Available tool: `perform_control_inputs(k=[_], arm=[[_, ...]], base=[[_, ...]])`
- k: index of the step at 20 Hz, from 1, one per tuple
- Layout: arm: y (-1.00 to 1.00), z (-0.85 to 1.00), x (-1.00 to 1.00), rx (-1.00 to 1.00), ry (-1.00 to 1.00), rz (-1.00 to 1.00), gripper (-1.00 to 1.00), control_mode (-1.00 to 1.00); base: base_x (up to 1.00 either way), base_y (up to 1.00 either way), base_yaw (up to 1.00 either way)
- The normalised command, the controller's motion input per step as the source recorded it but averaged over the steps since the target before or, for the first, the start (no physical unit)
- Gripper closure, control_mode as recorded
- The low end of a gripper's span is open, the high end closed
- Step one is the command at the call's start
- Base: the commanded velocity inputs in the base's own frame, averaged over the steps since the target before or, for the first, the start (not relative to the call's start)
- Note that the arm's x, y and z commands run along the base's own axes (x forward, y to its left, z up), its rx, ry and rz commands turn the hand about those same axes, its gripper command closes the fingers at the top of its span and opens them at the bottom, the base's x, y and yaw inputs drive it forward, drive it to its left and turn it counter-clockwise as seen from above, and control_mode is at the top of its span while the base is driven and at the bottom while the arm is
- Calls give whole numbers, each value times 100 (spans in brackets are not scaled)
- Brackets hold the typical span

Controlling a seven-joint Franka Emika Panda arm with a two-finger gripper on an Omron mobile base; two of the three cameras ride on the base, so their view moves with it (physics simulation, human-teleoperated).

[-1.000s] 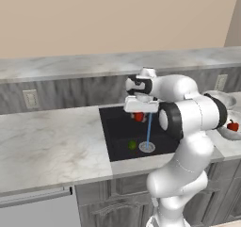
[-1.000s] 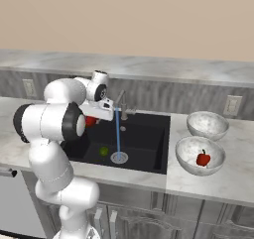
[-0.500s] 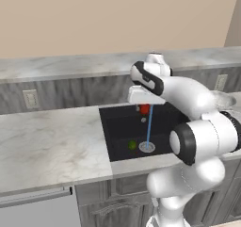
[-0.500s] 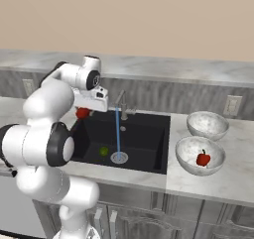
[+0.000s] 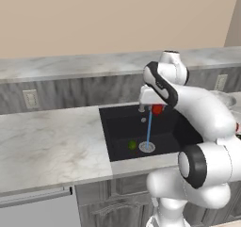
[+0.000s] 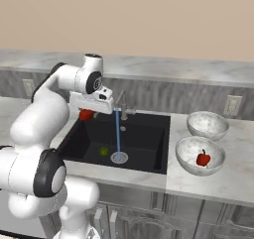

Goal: Pick the bell peppers from the sink and place them in one bowl. Place the lime in the other bowl. Then turn off the sink faucet.

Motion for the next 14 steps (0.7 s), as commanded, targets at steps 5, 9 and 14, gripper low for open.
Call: perform_control_inputs(k=[5, 9, 14], arm=[[-58, 0, -18, -3, -11, -20, 100, -100], [-56, 0, 0, -7, -10, -26, 100, -100], [-62, -5, 3, -9, -8, -30, 100, -100]], base=[[0, 0, 0], [0, 0, 0], [0, 0, 0]])
